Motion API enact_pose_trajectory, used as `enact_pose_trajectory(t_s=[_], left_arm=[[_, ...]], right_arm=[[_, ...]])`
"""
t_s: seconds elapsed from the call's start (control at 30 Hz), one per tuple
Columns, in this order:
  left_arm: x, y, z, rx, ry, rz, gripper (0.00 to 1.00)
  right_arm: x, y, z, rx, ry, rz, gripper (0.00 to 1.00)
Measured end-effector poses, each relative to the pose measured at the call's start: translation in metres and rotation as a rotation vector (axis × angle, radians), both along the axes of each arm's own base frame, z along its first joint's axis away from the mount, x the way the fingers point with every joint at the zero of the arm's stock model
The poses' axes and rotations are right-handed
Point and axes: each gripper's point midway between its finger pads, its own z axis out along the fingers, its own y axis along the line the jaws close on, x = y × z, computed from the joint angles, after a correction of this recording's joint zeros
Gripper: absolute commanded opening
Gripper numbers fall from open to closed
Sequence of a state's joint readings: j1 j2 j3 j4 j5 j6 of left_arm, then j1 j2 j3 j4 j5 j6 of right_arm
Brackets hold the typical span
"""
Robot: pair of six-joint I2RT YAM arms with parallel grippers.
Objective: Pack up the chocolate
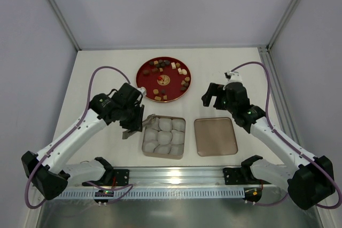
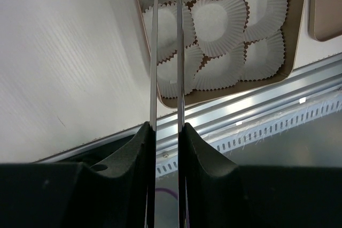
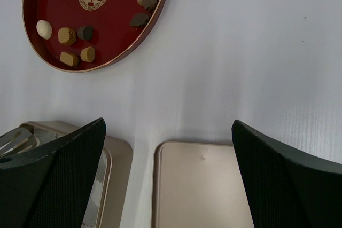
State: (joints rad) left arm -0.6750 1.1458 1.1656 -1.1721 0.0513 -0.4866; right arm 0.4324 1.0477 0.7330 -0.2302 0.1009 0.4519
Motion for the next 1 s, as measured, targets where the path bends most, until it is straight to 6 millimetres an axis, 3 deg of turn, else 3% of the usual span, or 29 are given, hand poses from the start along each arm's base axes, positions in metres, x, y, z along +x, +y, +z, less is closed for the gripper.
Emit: enact_pose_trajectory(t_s=[1.0], left_arm=[[0.0025,0.0040,-0.0096,0.042,0.010,-0.001,0.38]], right_arm=[[0.0017,0.0059,-0.0001,0.014,-0.002,0.012,1.00]])
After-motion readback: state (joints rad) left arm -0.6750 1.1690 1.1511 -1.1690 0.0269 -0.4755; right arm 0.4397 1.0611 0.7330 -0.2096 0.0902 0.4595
